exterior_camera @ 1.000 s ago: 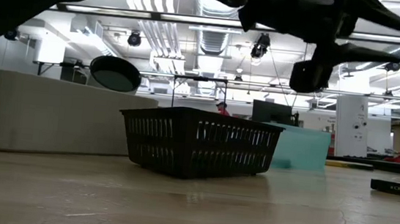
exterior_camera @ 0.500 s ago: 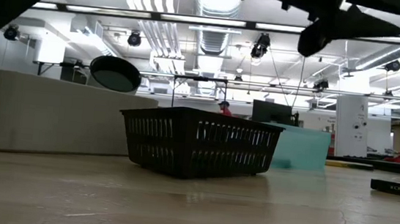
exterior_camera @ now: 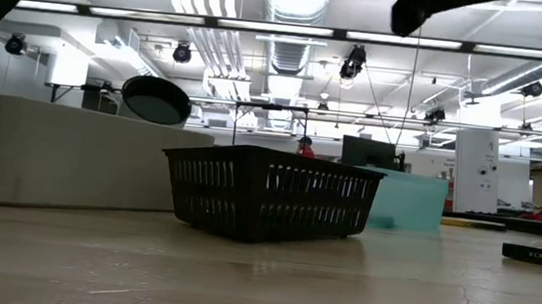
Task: Pick & Place School Supplies
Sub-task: Put the crayon box into the light green bin
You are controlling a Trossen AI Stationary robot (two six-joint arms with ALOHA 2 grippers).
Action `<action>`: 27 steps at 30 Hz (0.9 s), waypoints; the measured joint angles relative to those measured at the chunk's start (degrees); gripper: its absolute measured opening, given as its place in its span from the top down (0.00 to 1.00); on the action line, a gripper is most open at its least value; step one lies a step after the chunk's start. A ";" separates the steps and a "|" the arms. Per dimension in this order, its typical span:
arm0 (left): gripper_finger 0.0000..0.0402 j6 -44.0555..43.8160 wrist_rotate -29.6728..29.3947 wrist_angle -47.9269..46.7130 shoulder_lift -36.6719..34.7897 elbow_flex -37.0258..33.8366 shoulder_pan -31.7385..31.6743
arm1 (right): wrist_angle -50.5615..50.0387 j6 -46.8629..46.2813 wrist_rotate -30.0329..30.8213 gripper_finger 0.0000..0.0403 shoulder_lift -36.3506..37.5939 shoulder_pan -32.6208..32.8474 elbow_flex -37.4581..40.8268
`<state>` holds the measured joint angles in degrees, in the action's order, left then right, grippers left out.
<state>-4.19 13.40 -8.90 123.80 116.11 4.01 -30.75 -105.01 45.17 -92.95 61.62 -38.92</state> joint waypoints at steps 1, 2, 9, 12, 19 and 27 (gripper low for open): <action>0.65 -1.36 -0.17 2.63 -1.46 -3.22 0.00 | 0.22 0.00 -0.04 0.98 0.11 -0.48 0.00; 0.66 -2.48 -0.45 5.63 -3.14 -6.84 -0.05 | 0.20 -0.02 -0.06 0.98 0.27 -0.94 0.06; 0.73 -0.48 -5.83 21.62 -17.79 -29.85 -0.39 | 0.36 1.01 -0.20 0.98 1.91 -4.10 1.22; 0.74 1.69 -6.47 22.41 -23.36 -36.22 -0.09 | 0.49 1.70 -0.87 0.98 2.21 -5.90 2.14; 0.74 -1.69 -6.96 24.06 -29.64 -46.15 1.14 | 15.49 7.98 -8.23 0.98 2.25 -10.07 6.10; 0.74 -4.80 -6.91 26.27 -30.24 -49.83 1.84 | 25.35 17.23 -13.56 0.98 2.19 -13.76 5.90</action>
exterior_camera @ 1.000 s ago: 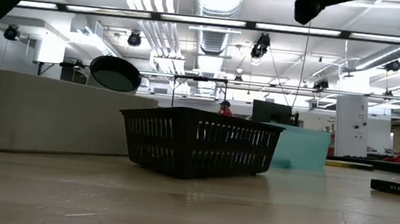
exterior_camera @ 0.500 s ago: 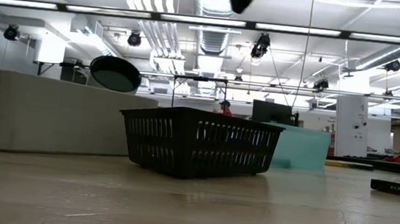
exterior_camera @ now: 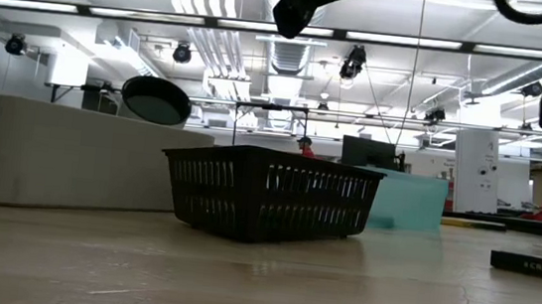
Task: Pick & Place School Supplies
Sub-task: Put the crayon box into the light green bin
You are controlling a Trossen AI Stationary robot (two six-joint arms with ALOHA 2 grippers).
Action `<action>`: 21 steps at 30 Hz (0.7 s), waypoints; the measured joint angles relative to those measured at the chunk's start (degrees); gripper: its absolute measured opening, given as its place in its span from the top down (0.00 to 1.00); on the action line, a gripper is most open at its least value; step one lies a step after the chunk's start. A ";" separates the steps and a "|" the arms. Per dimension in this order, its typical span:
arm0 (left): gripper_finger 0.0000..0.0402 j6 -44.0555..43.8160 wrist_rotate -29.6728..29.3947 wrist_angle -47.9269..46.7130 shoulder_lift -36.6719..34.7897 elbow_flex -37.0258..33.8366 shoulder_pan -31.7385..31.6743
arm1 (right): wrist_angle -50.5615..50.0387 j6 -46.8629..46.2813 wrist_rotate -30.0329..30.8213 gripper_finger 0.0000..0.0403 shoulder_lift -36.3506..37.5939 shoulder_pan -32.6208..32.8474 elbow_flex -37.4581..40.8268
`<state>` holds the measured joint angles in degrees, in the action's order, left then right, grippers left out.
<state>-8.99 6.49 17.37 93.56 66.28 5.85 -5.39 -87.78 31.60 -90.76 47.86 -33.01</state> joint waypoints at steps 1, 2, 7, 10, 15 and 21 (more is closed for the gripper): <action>0.74 0.00 -0.01 -0.21 0.00 0.00 0.08 | -0.01 0.48 -1.19 0.98 -0.03 -0.69 -0.34; 0.74 0.00 0.05 -0.43 -0.02 -0.01 0.17 | 0.01 0.86 -2.57 0.98 -0.17 -1.44 -0.72; 0.74 1.02 1.47 -0.42 -0.04 0.00 0.53 | 1.41 1.91 -8.56 0.98 -3.38 -4.79 -3.02; 0.74 1.37 3.74 -0.37 -0.04 0.07 0.63 | 4.86 2.64 -10.06 0.98 -6.20 -6.11 -4.49; 0.71 -0.22 4.12 -0.32 -0.47 0.55 0.72 | 8.46 7.98 -10.77 0.98 -11.06 -7.57 -8.74; 0.64 -0.03 4.14 -0.65 -0.98 0.44 1.20 | 8.58 10.68 -11.30 0.98 -15.68 -8.85 -14.18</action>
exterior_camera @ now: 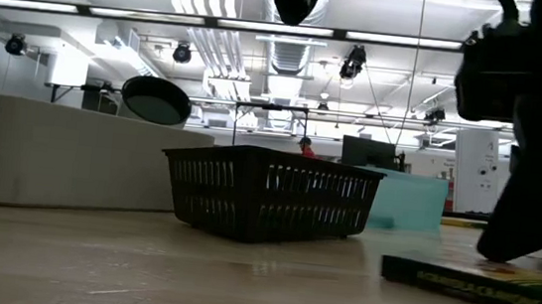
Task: Pick & Place School Supplies
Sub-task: Put the crayon box into the light green bin
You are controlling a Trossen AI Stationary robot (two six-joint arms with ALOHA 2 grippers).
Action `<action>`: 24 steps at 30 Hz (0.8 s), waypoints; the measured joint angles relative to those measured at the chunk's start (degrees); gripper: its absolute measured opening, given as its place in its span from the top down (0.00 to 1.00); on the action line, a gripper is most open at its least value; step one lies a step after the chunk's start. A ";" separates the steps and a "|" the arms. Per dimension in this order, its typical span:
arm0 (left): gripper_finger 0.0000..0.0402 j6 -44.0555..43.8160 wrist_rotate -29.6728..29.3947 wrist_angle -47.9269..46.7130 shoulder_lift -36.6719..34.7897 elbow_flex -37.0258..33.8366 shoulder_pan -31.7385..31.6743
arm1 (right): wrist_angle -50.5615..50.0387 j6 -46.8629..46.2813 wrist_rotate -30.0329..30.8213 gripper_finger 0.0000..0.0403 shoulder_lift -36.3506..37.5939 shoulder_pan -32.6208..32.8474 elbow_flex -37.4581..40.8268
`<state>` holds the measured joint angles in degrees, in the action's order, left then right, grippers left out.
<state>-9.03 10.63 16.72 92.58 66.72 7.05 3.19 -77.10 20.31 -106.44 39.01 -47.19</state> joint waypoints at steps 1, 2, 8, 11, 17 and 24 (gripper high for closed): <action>0.62 0.35 0.00 -0.20 0.00 0.00 0.21 | 0.02 0.39 -0.01 0.98 -0.47 -0.14 -0.69; 0.60 0.65 0.00 -0.27 -0.02 0.00 0.35 | -0.01 0.77 -0.08 0.98 -0.90 -0.31 -1.30; 0.54 1.02 0.10 -1.92 -0.04 -0.07 1.11 | -0.22 3.89 -0.61 0.98 -2.71 -1.42 -3.86; 0.54 0.75 0.15 -2.39 -0.04 -0.09 1.40 | -0.21 6.44 -3.31 0.98 -3.17 -2.56 -4.82; 0.54 -0.32 0.18 -3.02 -0.04 -0.13 1.83 | 0.55 11.98 -10.02 0.98 -4.88 -4.84 -6.73; 0.54 -0.41 0.77 -4.23 -0.04 -0.22 2.59 | 0.18 16.36 -11.18 0.98 -5.04 -5.58 -7.69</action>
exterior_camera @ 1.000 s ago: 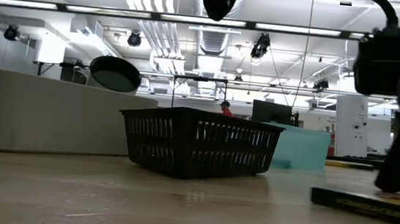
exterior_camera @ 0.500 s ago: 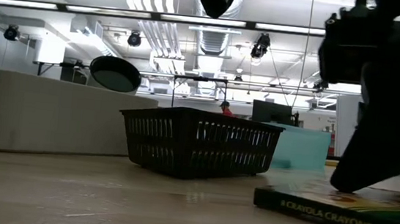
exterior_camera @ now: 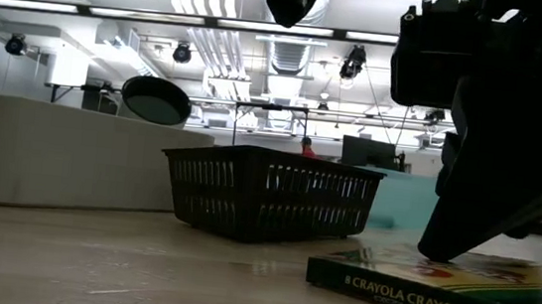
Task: Pick & Place School Supplies
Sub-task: Put the crayon box into the light green bin
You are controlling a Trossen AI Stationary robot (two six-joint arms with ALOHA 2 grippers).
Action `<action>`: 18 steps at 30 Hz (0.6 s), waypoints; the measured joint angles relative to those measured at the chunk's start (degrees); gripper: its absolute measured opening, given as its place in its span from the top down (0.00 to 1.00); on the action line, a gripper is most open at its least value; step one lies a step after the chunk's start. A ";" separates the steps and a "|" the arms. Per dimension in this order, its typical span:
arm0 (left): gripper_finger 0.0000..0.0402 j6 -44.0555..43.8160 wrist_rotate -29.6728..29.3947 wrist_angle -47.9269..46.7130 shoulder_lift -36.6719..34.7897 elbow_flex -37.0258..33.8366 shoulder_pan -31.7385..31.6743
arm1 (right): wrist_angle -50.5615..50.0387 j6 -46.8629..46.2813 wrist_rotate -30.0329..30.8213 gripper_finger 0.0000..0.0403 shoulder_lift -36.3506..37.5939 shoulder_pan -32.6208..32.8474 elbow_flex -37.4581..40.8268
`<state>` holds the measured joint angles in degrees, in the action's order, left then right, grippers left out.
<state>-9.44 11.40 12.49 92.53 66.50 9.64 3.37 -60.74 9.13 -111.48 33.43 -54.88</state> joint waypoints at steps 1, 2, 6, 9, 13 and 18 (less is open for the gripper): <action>0.54 -0.01 0.00 0.00 0.00 0.00 0.09 | -0.03 0.91 0.05 0.98 0.00 0.00 -0.18; 0.54 -0.01 0.00 -0.03 0.00 0.00 0.16 | -0.22 1.98 0.28 0.98 -0.02 0.02 -0.46; 0.54 -0.10 0.00 -0.21 -0.12 0.00 0.21 | -0.25 6.04 2.85 0.98 0.67 0.09 -1.18; 0.54 -0.83 -0.02 -0.20 -1.00 -0.01 0.19 | -3.07 7.23 5.65 0.98 2.59 0.21 -0.97; 0.54 -1.15 -0.19 -0.35 -2.89 0.00 0.16 | -11.27 7.23 13.35 0.98 7.08 1.20 -0.78; 0.54 -2.28 -0.96 -0.77 -5.34 0.00 0.16 | -16.24 9.71 16.74 0.98 13.65 3.03 -0.55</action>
<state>-11.72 10.44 11.72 87.19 66.50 9.80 -12.87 -51.03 25.87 -97.83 36.46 -55.43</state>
